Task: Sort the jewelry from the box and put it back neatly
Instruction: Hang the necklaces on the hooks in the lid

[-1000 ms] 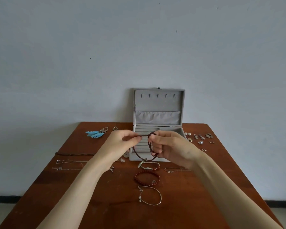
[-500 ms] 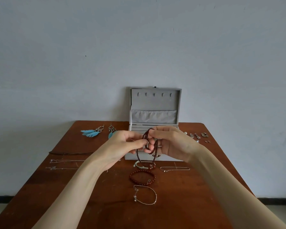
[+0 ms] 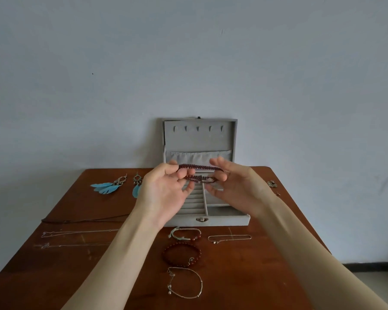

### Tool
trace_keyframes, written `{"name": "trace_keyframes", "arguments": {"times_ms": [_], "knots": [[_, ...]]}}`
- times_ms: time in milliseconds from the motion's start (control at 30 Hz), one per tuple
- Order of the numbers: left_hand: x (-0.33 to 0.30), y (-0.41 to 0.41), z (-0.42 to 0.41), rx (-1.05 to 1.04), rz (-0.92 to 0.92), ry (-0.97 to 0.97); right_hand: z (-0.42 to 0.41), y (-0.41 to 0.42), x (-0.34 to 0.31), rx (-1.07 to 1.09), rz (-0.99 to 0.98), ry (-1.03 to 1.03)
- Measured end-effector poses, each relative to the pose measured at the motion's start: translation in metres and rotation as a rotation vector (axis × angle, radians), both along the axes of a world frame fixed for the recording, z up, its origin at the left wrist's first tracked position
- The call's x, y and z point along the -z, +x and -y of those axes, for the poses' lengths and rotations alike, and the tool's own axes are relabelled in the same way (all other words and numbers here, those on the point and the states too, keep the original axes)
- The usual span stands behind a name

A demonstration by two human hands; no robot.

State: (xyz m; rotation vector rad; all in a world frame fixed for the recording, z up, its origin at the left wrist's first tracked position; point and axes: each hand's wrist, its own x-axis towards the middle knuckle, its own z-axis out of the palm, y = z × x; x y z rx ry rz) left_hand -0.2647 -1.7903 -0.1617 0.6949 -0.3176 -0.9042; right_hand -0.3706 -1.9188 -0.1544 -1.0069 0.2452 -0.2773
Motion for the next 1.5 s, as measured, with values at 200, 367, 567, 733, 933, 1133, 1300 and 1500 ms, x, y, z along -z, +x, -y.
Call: {"name": "trace_keyframes", "arguments": {"times_ms": [200, 367, 567, 733, 933, 1133, 1300, 1500], "knots": [[0.004, 0.013, 0.029, 0.073, 0.174, 0.112, 0.025, 0.018, 0.001, 0.17, 0.092, 0.077], [-0.014, 0.044, 0.063, 0.157, 0.872, 0.573, 0.06, 0.032, 0.002, 0.163, -0.068, -0.219], [-0.017, 0.058, 0.114, -0.048, 1.229, 0.716, 0.091, 0.055, -0.003, 0.395, -0.265, -0.781], [-0.014, 0.06, 0.141, -0.405, 1.509, 0.691, 0.113, 0.059, -0.003, 0.47, -0.232, -0.844], [-0.005, 0.07, 0.164, -0.975, 1.924, 0.683, 0.121, 0.065, -0.002, 0.635, -0.17, -0.798], [-0.007, 0.06, 0.178, -0.758, 1.602, 0.654, 0.117, 0.08, -0.003, 0.882, -0.285, -1.005], [-0.006, 0.059, 0.183, -0.666, 1.317, 0.613, 0.116, 0.089, 0.005, 0.867, -0.327, -0.996], [-0.004, 0.062, 0.184, -0.609, 1.215, 0.587, 0.116, 0.095, 0.006, 0.838, -0.283, -0.892]]}}
